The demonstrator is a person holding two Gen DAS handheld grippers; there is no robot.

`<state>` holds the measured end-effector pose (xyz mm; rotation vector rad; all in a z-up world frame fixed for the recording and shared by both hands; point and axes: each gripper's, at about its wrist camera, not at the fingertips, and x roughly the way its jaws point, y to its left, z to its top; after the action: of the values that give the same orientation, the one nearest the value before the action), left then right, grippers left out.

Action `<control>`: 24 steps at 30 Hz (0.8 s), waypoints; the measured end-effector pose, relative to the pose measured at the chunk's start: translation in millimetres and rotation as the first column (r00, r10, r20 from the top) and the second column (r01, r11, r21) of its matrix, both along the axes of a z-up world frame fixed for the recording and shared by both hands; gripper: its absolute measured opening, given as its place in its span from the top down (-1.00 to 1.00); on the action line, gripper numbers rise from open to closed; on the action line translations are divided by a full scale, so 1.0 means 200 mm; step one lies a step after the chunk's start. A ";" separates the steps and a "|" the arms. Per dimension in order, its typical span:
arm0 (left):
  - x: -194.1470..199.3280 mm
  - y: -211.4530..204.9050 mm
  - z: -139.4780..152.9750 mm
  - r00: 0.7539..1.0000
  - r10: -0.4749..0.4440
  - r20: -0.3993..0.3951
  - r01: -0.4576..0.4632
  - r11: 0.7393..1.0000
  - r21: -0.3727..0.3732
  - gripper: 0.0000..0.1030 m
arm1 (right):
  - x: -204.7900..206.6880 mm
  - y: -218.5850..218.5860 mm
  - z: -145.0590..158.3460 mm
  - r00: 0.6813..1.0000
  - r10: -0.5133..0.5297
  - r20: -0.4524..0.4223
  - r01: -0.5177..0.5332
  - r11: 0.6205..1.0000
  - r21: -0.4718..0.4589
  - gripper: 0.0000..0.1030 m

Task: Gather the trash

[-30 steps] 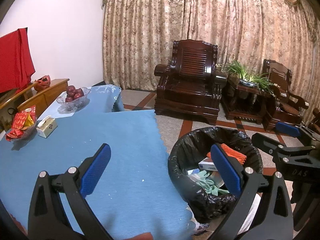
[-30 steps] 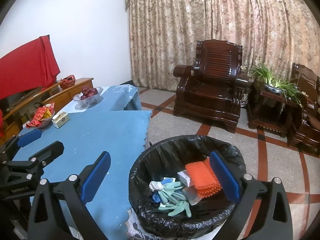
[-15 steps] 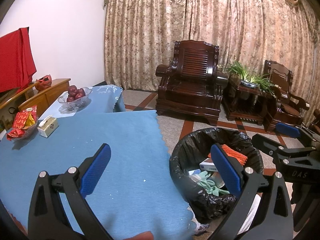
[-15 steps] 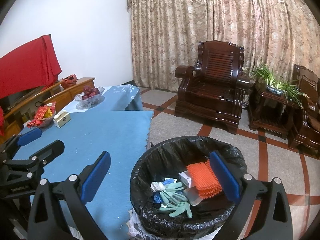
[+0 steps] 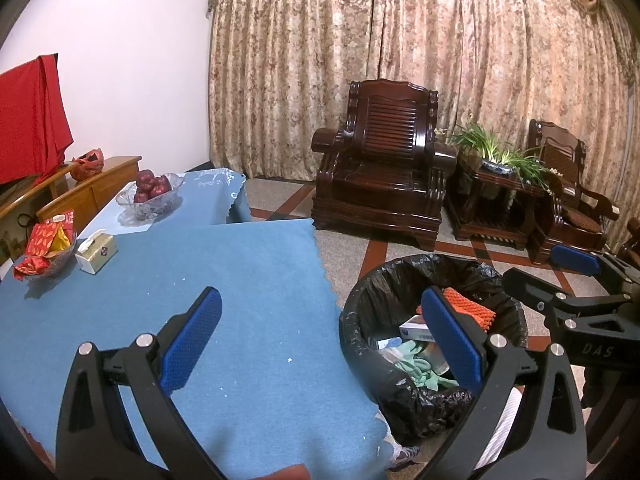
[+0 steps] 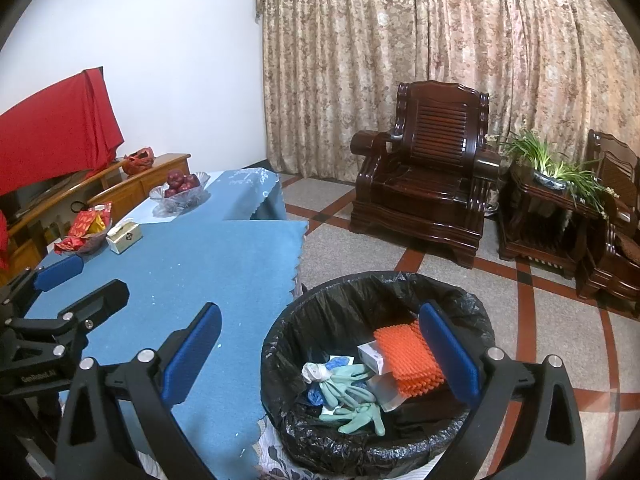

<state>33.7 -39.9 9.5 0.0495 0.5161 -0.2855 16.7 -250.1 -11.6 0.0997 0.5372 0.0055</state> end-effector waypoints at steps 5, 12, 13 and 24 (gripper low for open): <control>0.00 0.01 0.00 1.000 0.001 -0.002 -0.001 1.000 0.002 -0.89 | 0.00 0.00 0.00 1.000 0.000 -0.002 0.000 1.000 0.001 -0.88; 0.00 0.01 0.00 1.000 0.000 -0.003 0.000 1.000 0.002 -0.89 | 0.00 0.00 0.00 1.000 0.000 -0.002 0.000 1.000 0.001 -0.88; 0.01 0.01 0.00 1.000 0.000 -0.002 0.000 1.000 0.002 -0.89 | 0.00 0.00 0.00 1.000 0.000 -0.001 0.000 1.000 0.001 -0.88; 0.01 0.01 0.00 1.000 0.000 -0.002 0.000 1.000 0.003 -0.89 | 0.00 0.00 0.00 1.000 -0.001 -0.002 0.001 1.000 0.000 -0.88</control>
<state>34.9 -37.7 10.4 0.0520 0.5186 -0.2851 17.1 -249.8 -11.7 0.1002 0.5394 0.0050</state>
